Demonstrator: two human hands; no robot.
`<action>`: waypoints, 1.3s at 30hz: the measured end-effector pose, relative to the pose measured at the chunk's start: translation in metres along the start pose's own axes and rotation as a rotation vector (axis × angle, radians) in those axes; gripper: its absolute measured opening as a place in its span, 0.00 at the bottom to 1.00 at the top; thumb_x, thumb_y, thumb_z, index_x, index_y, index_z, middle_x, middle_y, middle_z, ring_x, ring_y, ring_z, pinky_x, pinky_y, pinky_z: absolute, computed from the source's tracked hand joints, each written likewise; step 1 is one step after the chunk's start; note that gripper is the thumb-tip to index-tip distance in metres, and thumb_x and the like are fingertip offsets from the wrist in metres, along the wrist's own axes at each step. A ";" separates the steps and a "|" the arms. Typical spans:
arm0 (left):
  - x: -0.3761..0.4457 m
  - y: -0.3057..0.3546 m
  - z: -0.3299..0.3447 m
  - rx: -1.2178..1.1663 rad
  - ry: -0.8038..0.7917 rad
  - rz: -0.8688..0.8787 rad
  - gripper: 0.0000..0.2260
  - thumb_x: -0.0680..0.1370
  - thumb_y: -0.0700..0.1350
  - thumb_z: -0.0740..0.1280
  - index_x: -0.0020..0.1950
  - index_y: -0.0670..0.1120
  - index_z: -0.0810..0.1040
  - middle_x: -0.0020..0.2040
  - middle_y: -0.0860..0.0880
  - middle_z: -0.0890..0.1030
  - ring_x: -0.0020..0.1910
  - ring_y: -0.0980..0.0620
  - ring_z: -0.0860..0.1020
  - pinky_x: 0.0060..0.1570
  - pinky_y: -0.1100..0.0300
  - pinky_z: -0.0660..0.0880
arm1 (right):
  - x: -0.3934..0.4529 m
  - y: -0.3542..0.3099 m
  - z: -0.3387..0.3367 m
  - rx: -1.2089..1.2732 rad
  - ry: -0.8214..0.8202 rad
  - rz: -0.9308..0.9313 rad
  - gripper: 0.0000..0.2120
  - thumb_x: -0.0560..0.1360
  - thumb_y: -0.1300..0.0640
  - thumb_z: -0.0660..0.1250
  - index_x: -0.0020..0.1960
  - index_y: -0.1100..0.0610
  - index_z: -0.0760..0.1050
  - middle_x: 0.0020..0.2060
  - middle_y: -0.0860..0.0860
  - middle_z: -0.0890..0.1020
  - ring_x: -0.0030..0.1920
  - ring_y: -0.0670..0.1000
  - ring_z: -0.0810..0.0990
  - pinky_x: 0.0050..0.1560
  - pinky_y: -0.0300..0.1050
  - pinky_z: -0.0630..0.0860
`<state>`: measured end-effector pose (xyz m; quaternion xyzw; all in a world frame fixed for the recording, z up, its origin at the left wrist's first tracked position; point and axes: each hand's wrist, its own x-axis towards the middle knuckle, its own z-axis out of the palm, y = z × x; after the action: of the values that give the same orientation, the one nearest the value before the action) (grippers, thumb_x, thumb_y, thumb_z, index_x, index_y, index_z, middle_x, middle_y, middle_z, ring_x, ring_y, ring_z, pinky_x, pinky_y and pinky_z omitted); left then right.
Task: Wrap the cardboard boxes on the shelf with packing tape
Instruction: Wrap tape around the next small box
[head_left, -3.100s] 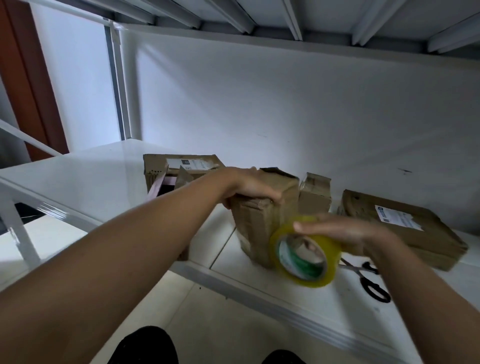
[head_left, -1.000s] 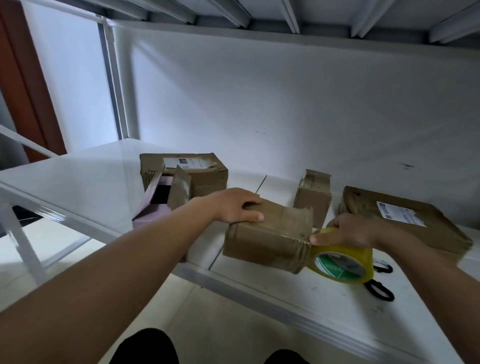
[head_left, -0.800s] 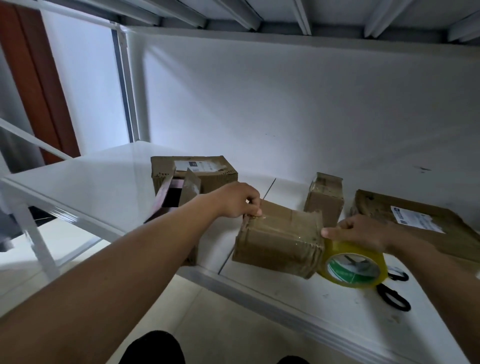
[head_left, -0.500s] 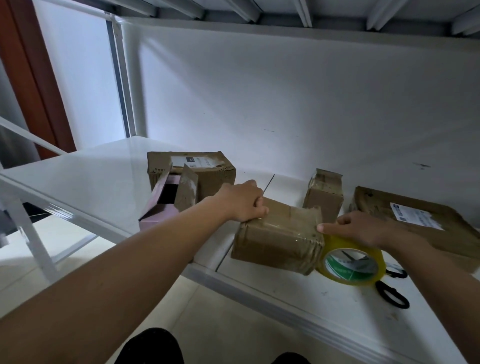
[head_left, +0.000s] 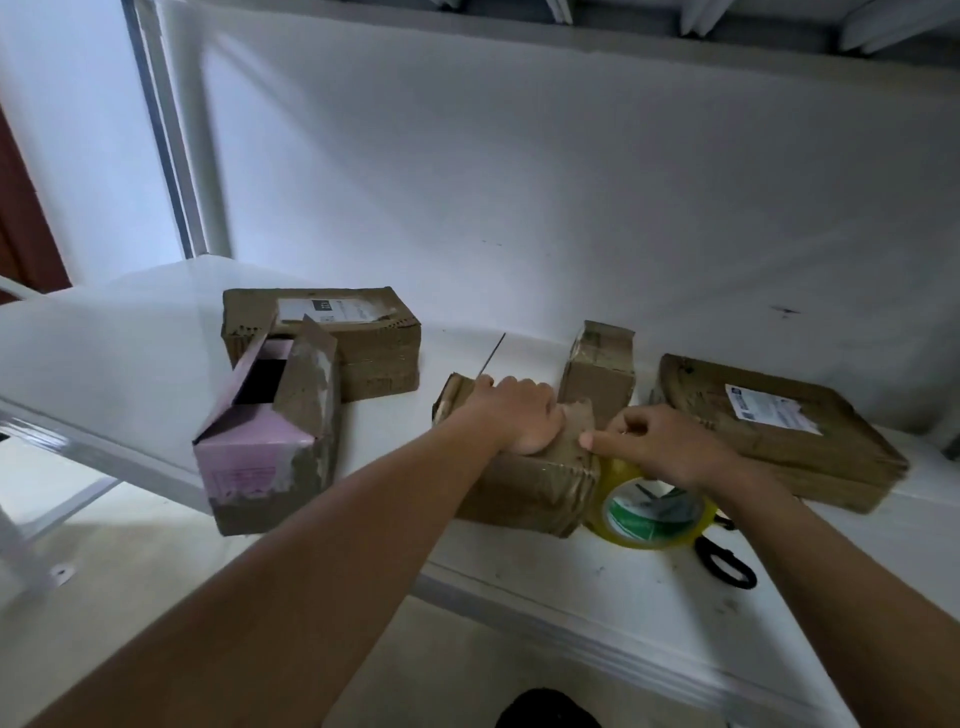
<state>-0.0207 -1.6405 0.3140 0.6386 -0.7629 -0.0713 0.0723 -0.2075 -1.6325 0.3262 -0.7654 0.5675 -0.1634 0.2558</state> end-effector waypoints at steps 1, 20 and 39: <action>0.000 0.000 0.000 0.016 -0.007 -0.006 0.20 0.82 0.56 0.48 0.66 0.49 0.70 0.64 0.45 0.74 0.64 0.45 0.69 0.66 0.44 0.58 | -0.001 0.001 -0.002 0.004 0.012 -0.007 0.29 0.64 0.30 0.65 0.44 0.56 0.78 0.34 0.50 0.76 0.35 0.48 0.74 0.38 0.43 0.70; -0.002 -0.007 0.013 0.057 0.216 -0.192 0.11 0.82 0.46 0.50 0.50 0.47 0.72 0.55 0.46 0.78 0.55 0.46 0.73 0.57 0.51 0.62 | -0.029 0.074 -0.022 -0.630 -0.285 0.320 0.15 0.73 0.48 0.67 0.51 0.58 0.80 0.46 0.53 0.80 0.44 0.48 0.74 0.45 0.41 0.67; 0.001 -0.004 0.014 0.119 0.193 -0.243 0.09 0.81 0.46 0.51 0.48 0.48 0.71 0.56 0.47 0.78 0.54 0.47 0.75 0.50 0.52 0.58 | -0.085 0.067 -0.061 0.303 0.094 0.239 0.15 0.76 0.64 0.65 0.61 0.54 0.72 0.45 0.56 0.83 0.42 0.52 0.78 0.37 0.42 0.74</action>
<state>-0.0193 -1.6416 0.2992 0.7332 -0.6724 0.0274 0.0983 -0.3183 -1.5794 0.3405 -0.6369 0.6346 -0.2507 0.3589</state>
